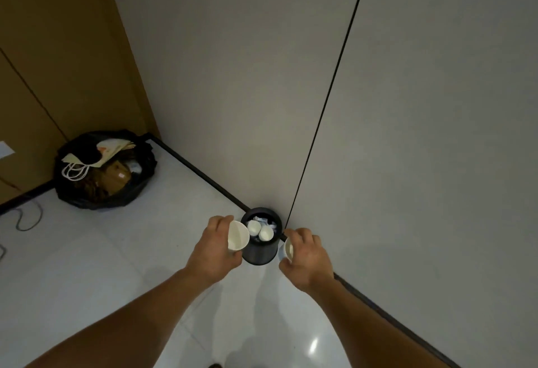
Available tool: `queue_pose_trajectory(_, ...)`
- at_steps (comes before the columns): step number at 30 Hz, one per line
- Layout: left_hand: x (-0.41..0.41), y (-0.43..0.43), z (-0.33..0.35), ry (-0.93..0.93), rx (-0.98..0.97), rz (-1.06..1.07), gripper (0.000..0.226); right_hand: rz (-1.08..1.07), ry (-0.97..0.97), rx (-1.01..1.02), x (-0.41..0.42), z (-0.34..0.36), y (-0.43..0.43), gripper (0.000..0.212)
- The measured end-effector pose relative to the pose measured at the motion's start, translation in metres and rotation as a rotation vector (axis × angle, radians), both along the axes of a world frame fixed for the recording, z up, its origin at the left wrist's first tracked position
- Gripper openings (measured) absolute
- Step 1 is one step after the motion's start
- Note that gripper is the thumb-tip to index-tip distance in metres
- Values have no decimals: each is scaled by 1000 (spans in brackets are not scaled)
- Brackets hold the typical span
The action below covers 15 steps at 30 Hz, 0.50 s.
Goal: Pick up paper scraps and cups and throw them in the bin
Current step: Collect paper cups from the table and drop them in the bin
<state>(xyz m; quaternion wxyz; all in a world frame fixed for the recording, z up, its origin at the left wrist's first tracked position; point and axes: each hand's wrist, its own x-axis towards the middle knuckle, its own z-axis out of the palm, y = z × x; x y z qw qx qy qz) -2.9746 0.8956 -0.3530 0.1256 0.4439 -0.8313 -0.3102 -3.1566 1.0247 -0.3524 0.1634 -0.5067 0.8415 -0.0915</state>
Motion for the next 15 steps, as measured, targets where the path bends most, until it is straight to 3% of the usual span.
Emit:
queue_pose_trajectory(8, -90, -115, -52, -39, 60, -136, 92, -151, -96, -21, -61, -64, -96, 66)
queue_pose_trajectory(15, -176, -198, -164, -151, 62, -236, 87, -271, -209, -15, -125, -183, -179, 67)
